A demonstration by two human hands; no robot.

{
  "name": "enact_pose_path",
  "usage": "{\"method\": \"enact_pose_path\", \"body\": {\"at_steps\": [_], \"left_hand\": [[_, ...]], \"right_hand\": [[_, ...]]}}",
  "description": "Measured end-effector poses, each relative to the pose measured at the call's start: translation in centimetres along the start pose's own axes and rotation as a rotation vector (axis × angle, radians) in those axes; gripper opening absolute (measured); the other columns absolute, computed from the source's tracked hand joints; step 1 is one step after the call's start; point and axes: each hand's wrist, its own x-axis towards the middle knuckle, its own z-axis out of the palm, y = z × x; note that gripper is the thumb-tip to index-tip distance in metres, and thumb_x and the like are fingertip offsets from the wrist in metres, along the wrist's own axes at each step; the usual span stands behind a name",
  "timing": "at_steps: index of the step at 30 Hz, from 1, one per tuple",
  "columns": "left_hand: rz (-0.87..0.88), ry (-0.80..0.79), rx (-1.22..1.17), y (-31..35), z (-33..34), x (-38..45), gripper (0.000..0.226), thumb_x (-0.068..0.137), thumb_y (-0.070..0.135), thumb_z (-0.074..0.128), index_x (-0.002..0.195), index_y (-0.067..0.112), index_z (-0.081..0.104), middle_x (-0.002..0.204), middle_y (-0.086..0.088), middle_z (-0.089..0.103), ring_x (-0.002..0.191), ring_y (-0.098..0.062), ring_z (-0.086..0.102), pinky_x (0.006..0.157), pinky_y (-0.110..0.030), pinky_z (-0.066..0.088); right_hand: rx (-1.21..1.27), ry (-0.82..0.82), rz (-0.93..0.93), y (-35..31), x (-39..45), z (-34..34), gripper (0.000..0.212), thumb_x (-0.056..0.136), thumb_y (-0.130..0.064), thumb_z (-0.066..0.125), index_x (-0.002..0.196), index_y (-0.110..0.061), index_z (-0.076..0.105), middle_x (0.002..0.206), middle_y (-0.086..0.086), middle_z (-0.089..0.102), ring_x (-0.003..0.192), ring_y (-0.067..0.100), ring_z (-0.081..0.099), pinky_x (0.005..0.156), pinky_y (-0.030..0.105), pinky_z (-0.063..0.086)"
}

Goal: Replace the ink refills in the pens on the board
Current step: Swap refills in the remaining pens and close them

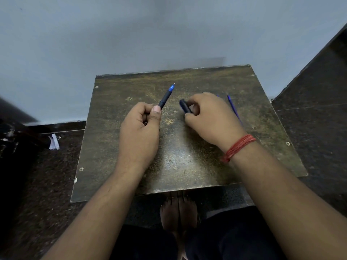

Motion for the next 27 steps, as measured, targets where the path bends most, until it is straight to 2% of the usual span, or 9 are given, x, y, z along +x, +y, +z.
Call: {"method": "enact_pose_path", "body": {"at_steps": [3, 6, 9, 11, 15, 19, 22, 25, 27], "left_hand": [[0.003, -0.008, 0.006, 0.03, 0.08, -0.05, 0.028, 0.106, 0.035, 0.055, 0.079, 0.025, 0.057, 0.067, 0.002, 0.050, 0.060, -0.018, 0.044, 0.058, -0.042, 0.040], [0.006, -0.028, 0.013, 0.00, 0.18, -0.11, 0.028, 0.105, 0.037, 0.055, 0.083, 0.020, 0.059, 0.068, 0.002, 0.051, 0.061, -0.017, 0.045, 0.059, -0.042, 0.041], [0.007, -0.056, 0.009, -0.18, 0.19, -0.11, 0.028, 0.100, 0.044, 0.055, 0.085, 0.021, 0.061, 0.066, 0.009, 0.051, 0.061, -0.016, 0.045, 0.060, -0.043, 0.042], [0.007, -0.073, 0.004, -0.18, 0.30, -0.16, 0.027, 0.097, 0.047, 0.054, 0.085, 0.023, 0.061, 0.064, 0.011, 0.051, 0.060, -0.016, 0.045, 0.059, -0.042, 0.040], [0.016, -0.100, -0.003, -0.07, 0.57, -0.32, 0.026, 0.094, 0.047, 0.055, 0.085, 0.024, 0.061, 0.063, 0.009, 0.050, 0.058, -0.017, 0.043, 0.057, -0.040, 0.037], [0.030, -0.123, 0.015, -0.04, 0.60, -0.37, 0.024, 0.093, 0.047, 0.055, 0.084, 0.026, 0.062, 0.064, 0.008, 0.051, 0.058, -0.017, 0.045, 0.058, -0.040, 0.038], [0.035, -0.129, 0.013, -0.02, 0.59, -0.42, 0.023, 0.094, 0.046, 0.055, 0.084, 0.026, 0.062, 0.065, 0.007, 0.052, 0.058, -0.016, 0.045, 0.058, -0.039, 0.039], [0.042, -0.130, 0.010, -0.01, 0.58, -0.48, 0.023, 0.096, 0.043, 0.056, 0.084, 0.025, 0.063, 0.064, 0.008, 0.052, 0.058, -0.015, 0.045, 0.057, -0.039, 0.039], [0.046, -0.122, 0.007, 0.05, 0.60, -0.52, 0.024, 0.097, 0.042, 0.056, 0.084, 0.022, 0.062, 0.064, 0.007, 0.052, 0.057, -0.015, 0.045, 0.057, -0.038, 0.039]], "right_hand": [[0.390, 0.129, 0.088, 0.52, 0.27, -0.27, 0.007, 0.085, -0.021, 0.066, 0.091, -0.019, 0.070, 0.079, -0.005, 0.062, 0.071, 0.011, 0.055, 0.065, 0.027, 0.043], [0.764, 0.229, 0.140, 0.81, 0.15, -0.51, 0.002, 0.087, -0.019, 0.070, 0.087, -0.020, 0.070, 0.074, -0.012, 0.065, 0.066, 0.004, 0.056, 0.061, 0.022, 0.045], [1.056, 0.241, 0.178, 0.90, 0.20, -0.43, 0.008, 0.091, -0.014, 0.067, 0.094, -0.021, 0.066, 0.079, -0.009, 0.068, 0.068, 0.009, 0.059, 0.053, 0.023, 0.040], [1.151, 0.260, 0.179, 0.84, 0.26, -0.44, 0.016, 0.092, -0.011, 0.066, 0.104, -0.019, 0.058, 0.079, -0.008, 0.070, 0.067, 0.010, 0.060, 0.050, 0.024, 0.039], [1.145, 0.308, 0.113, 0.72, 0.22, -0.68, 0.021, 0.093, -0.007, 0.066, 0.110, -0.016, 0.057, 0.091, 0.003, 0.068, 0.074, 0.010, 0.062, 0.055, 0.017, 0.044], [1.107, 0.285, 0.066, 0.66, 0.22, -0.55, 0.022, 0.089, -0.011, 0.067, 0.108, -0.019, 0.063, 0.086, 0.007, 0.063, 0.075, 0.013, 0.059, 0.059, 0.017, 0.043], [1.048, 0.245, 0.036, 0.61, 0.27, -0.39, 0.026, 0.087, -0.014, 0.069, 0.111, -0.023, 0.066, 0.083, 0.008, 0.057, 0.076, 0.019, 0.056, 0.061, 0.019, 0.042], [0.969, 0.168, -0.005, 0.46, 0.05, -0.26, 0.023, 0.089, -0.014, 0.068, 0.111, -0.021, 0.069, 0.084, 0.012, 0.058, 0.078, 0.018, 0.057, 0.061, 0.018, 0.043], [0.935, 0.119, -0.022, 0.08, -0.20, -0.06, 0.019, 0.092, -0.011, 0.066, 0.110, -0.017, 0.071, 0.085, 0.022, 0.060, 0.076, 0.018, 0.057, 0.060, 0.017, 0.044]]}}
